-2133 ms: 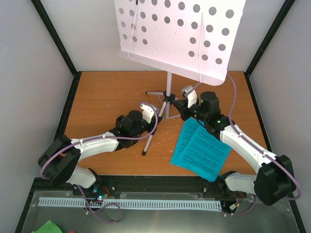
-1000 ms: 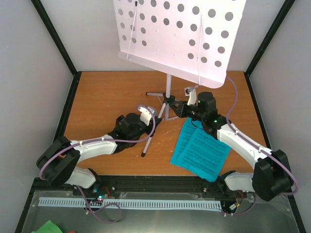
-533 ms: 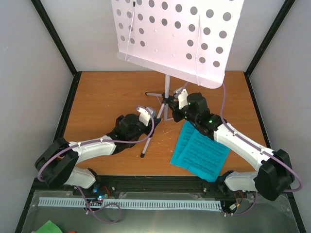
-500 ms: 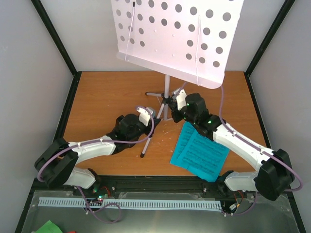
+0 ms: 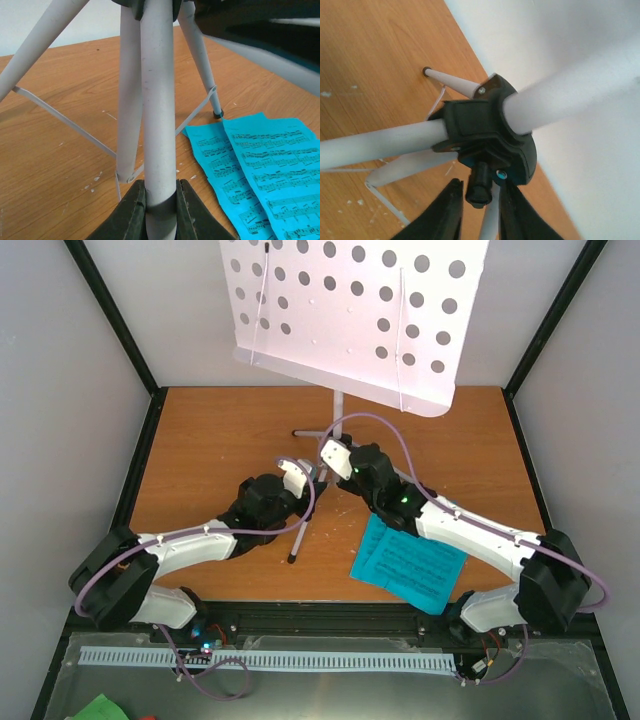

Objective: Pack up the instrument practice props

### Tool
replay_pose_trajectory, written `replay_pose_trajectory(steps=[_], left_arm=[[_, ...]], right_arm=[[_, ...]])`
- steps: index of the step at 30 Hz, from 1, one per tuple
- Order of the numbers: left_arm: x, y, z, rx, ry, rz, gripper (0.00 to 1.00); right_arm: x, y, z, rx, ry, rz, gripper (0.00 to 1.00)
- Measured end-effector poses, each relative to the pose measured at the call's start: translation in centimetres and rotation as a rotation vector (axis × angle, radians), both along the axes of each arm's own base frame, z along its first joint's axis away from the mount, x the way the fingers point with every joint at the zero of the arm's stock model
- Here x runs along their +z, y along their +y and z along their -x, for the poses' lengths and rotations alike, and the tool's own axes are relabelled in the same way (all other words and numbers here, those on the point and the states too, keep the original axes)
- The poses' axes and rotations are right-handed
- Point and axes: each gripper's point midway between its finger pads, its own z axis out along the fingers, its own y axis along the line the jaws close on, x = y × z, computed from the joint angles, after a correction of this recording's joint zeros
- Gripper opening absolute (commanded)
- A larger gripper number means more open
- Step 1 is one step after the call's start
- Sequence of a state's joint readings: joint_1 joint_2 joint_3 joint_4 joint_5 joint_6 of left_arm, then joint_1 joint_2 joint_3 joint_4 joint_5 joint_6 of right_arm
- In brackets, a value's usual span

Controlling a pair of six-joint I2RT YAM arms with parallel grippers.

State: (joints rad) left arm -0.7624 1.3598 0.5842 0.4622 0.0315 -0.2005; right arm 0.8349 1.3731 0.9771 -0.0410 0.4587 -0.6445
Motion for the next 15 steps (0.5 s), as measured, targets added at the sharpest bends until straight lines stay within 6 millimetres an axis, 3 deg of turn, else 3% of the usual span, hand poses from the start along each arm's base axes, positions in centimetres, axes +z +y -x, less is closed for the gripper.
replay_pose_trajectory(steps=[4,6,11,15], left_arm=[[0.2,-0.3,0.5,-0.024,-0.003,0.004,0.03],[0.2,-0.4,0.6,-0.032,-0.004,0.004,0.03],[0.2,-0.4,0.7,-0.034,-0.004,0.004,0.03],[0.2,-0.4,0.7,-0.034,-0.006,0.006,0.04]], right_arm=[[0.5,-1.1,0.6,-0.007,0.015,-0.047,0.69],[1.4,-2.0,1.8,-0.006,0.012,-0.123,0.81],[3.8,-4.1,4.8,-0.013,0.033,-0.450,0.89],[3.7,-5.3,5.5,-0.057,0.136,-0.731,0.92]])
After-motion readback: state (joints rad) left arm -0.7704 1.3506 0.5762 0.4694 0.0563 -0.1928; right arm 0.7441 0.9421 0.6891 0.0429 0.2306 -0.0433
